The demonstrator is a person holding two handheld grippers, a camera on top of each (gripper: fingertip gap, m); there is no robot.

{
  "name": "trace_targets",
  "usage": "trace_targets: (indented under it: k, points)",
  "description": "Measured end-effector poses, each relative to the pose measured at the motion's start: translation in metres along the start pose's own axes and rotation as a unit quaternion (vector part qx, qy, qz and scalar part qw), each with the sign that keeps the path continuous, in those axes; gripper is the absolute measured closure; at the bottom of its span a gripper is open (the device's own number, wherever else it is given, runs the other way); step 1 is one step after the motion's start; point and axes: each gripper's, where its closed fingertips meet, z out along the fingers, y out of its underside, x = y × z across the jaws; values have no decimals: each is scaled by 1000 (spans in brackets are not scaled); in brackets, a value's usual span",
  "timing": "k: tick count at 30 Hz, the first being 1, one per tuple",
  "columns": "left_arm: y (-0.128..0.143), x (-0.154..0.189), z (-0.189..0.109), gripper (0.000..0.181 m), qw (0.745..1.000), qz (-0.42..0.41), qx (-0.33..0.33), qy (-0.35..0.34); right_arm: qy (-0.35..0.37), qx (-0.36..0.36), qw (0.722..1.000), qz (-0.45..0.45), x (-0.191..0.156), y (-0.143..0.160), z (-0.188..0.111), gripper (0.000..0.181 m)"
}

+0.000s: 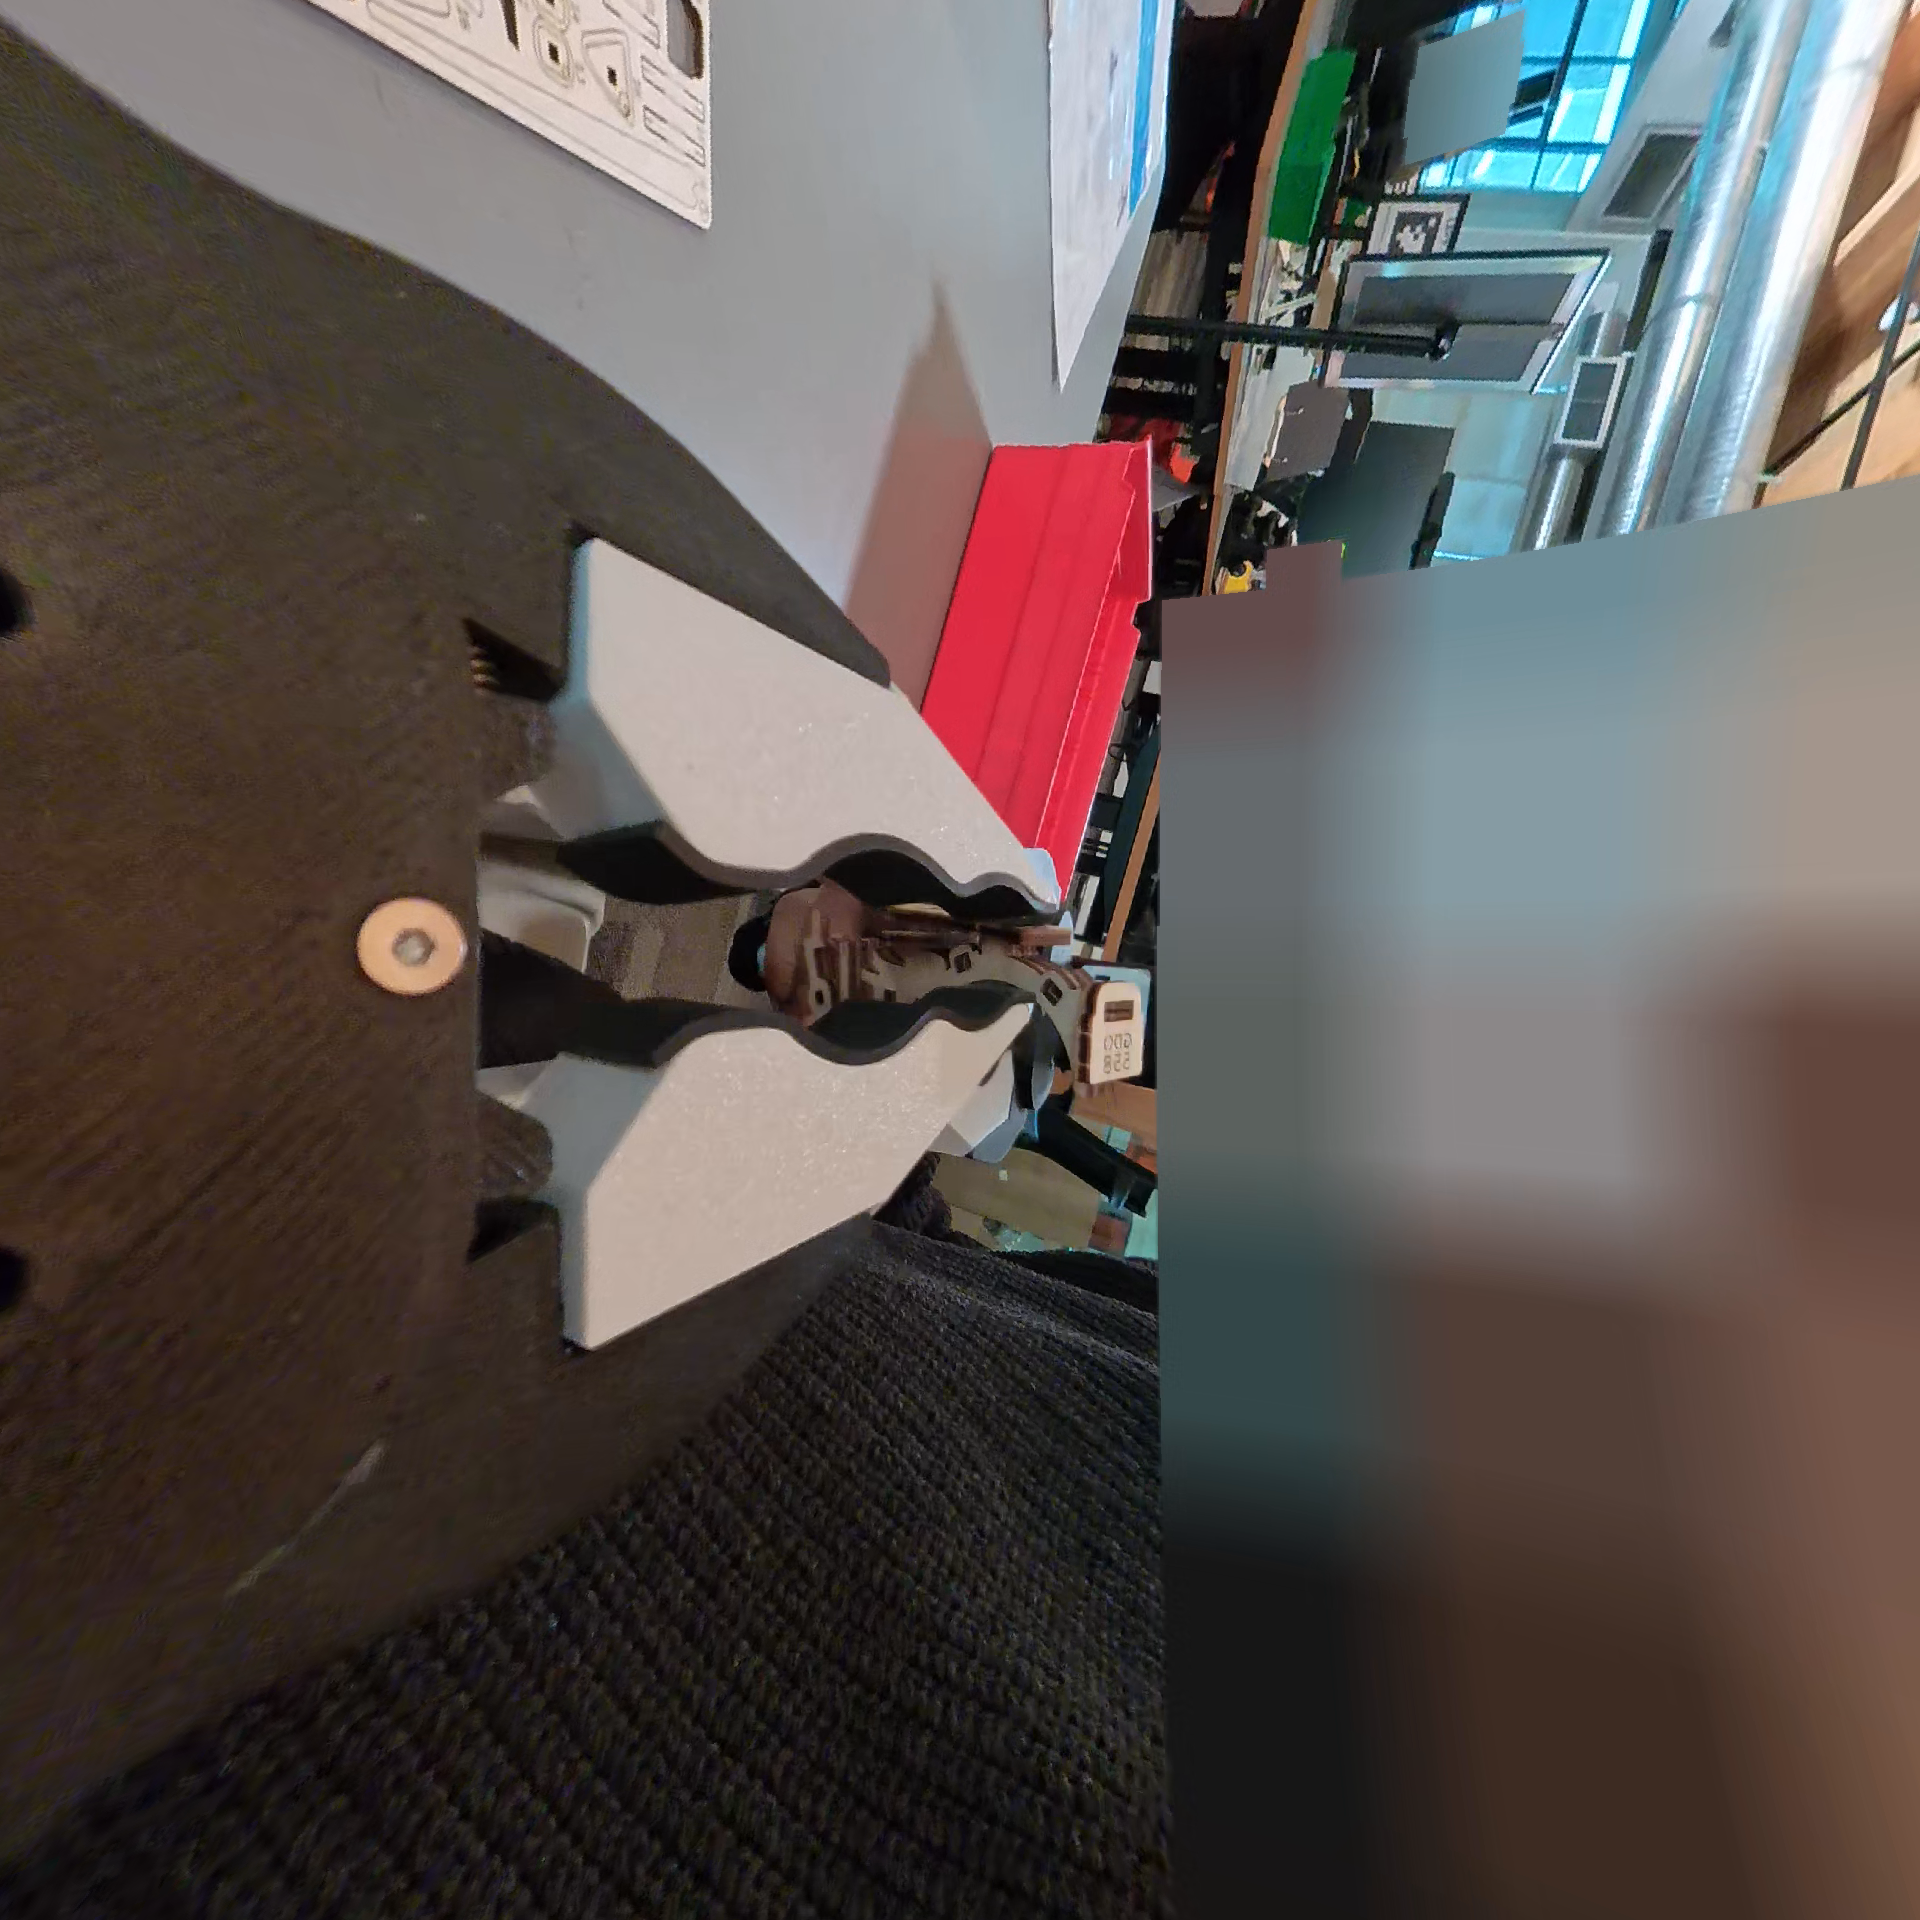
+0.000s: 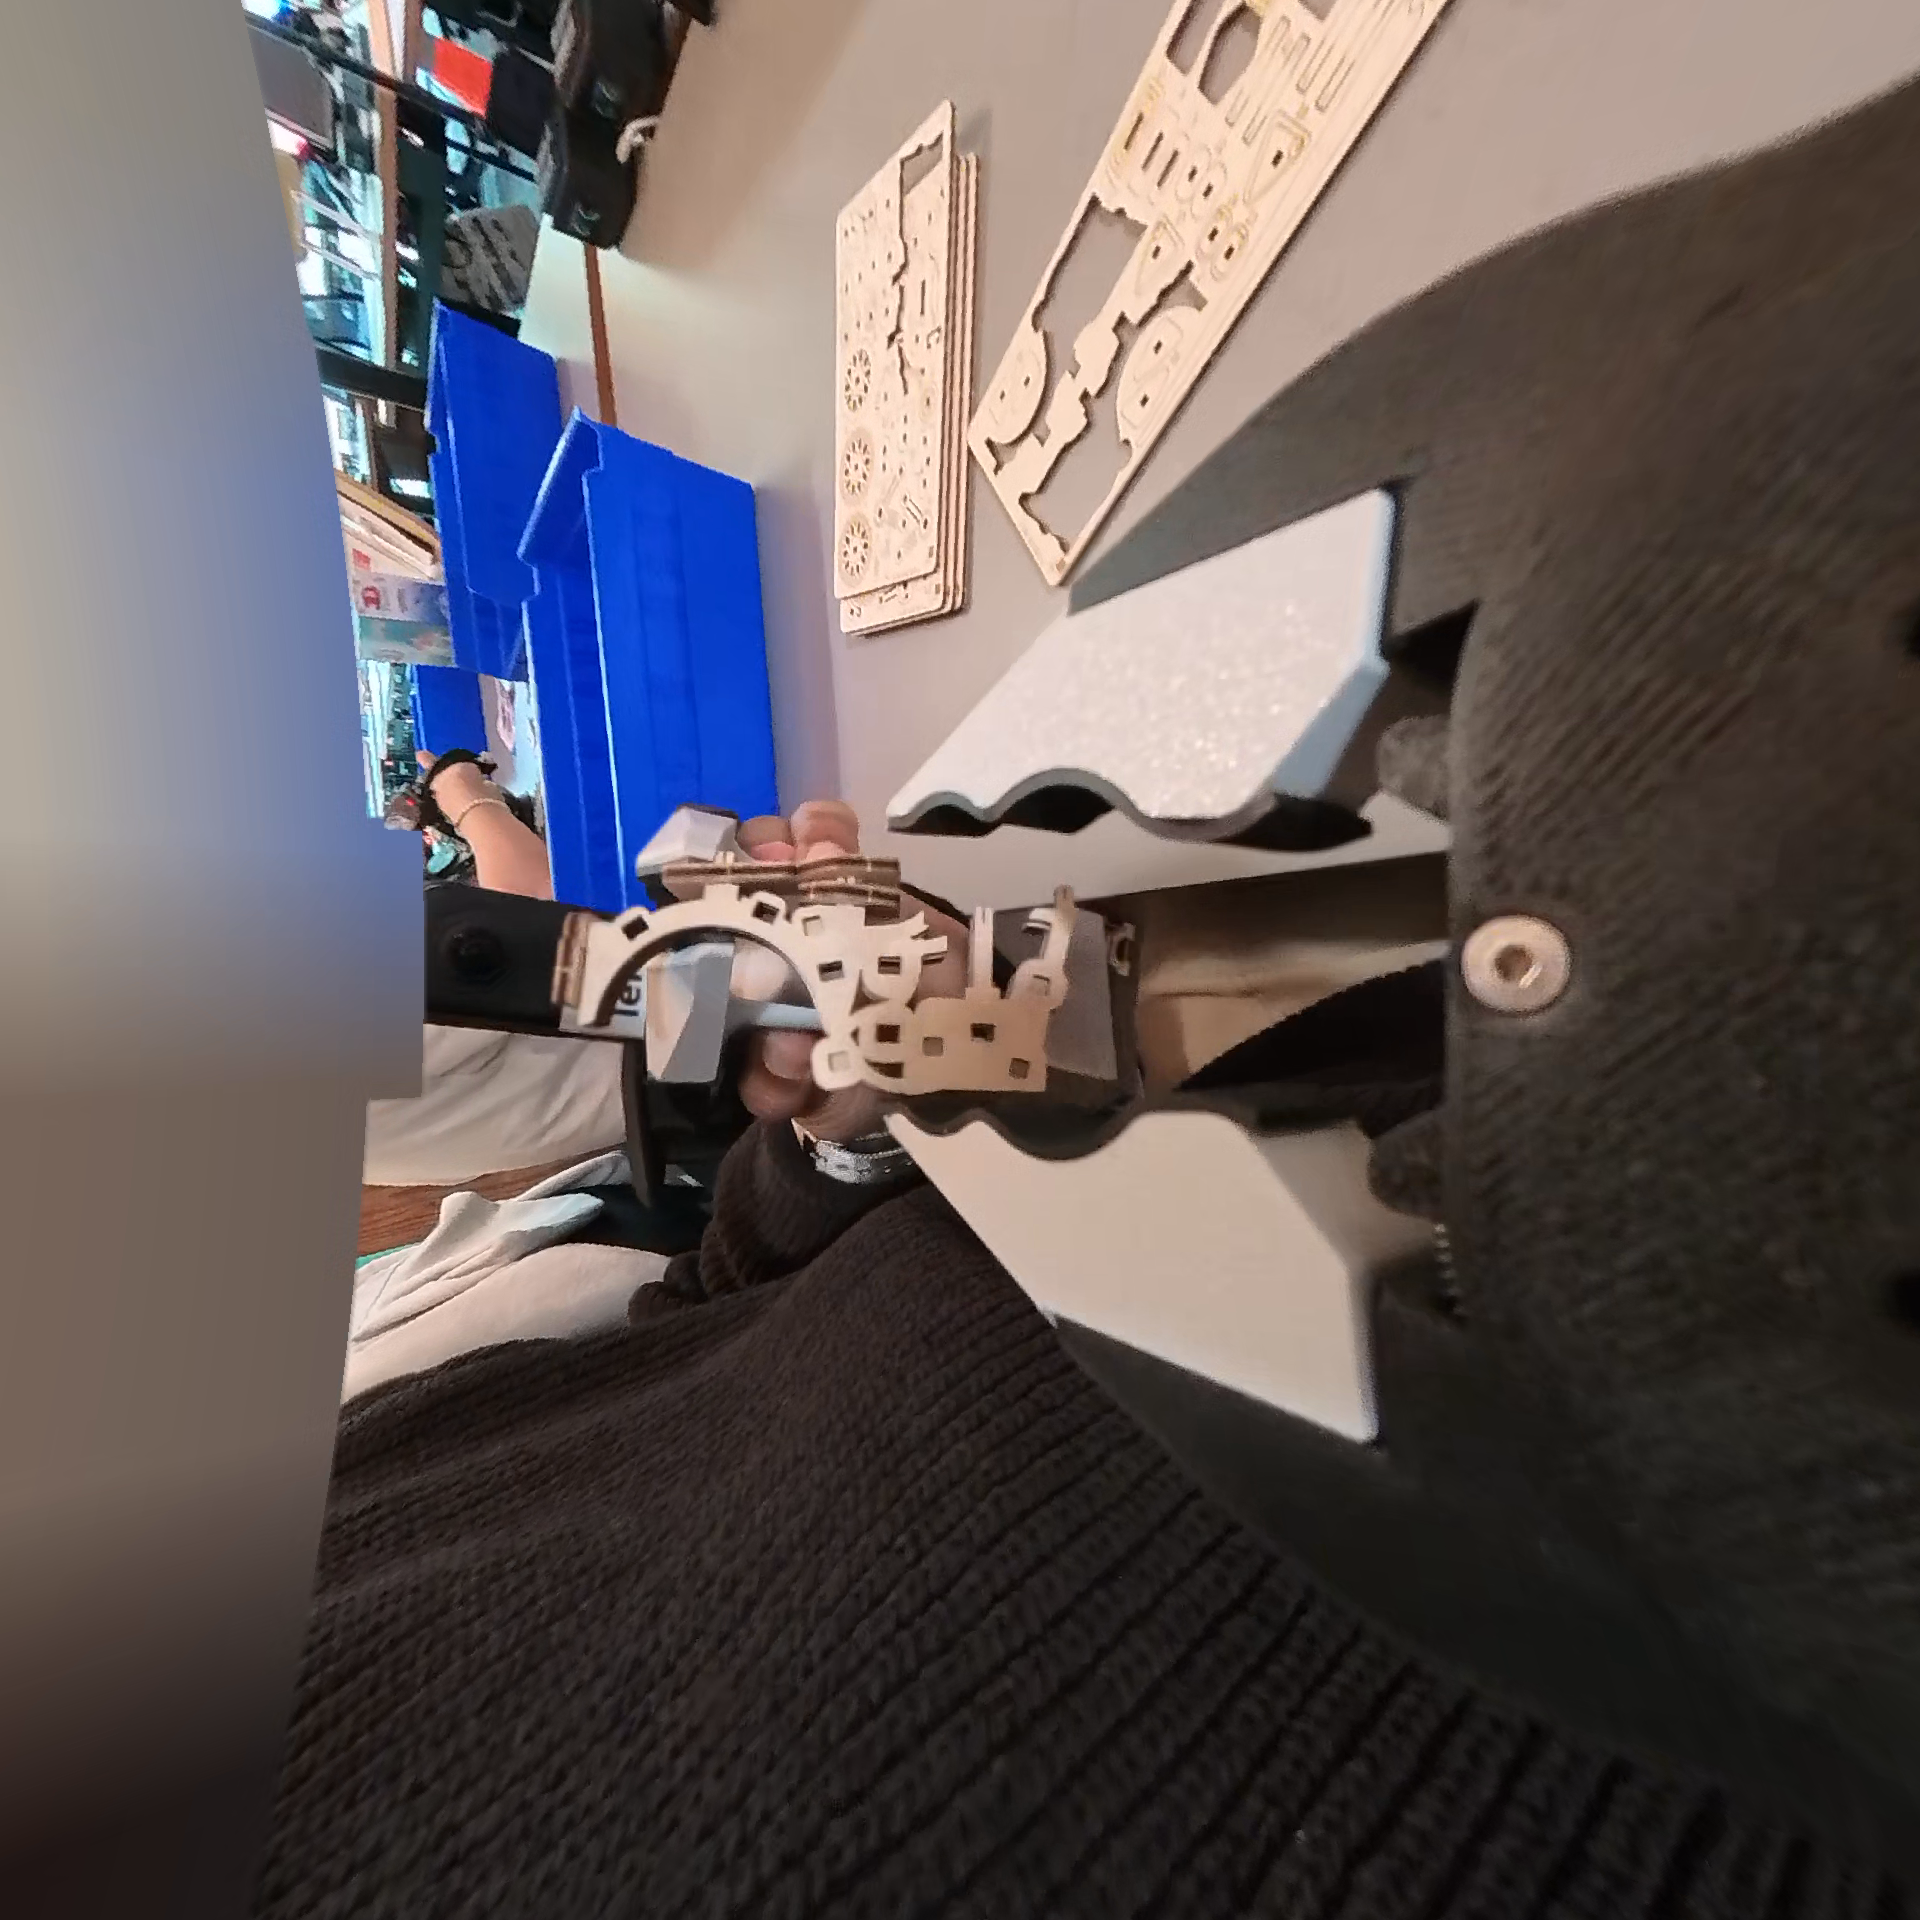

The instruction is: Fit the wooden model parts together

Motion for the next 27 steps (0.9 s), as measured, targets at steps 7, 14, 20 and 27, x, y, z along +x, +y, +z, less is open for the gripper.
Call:
trace_targets:
  k: [7,14,20,27]
  points:
    - [-2,5,0,172,1000,-9,4,16,-4,20,999,-29,-7,-6,0,136]
    - [-3,6,-1,171,1000,-16,7,22,13,7,998,-55,-6,-5,1,137]
    - [-1,6,-1,171,999,-22,5,25,32,-18,996,-76,-5,1,3,138]
    - [0,6,-1,171,999,-36,8,32,26,-27,996,-77,-5,3,2,138]
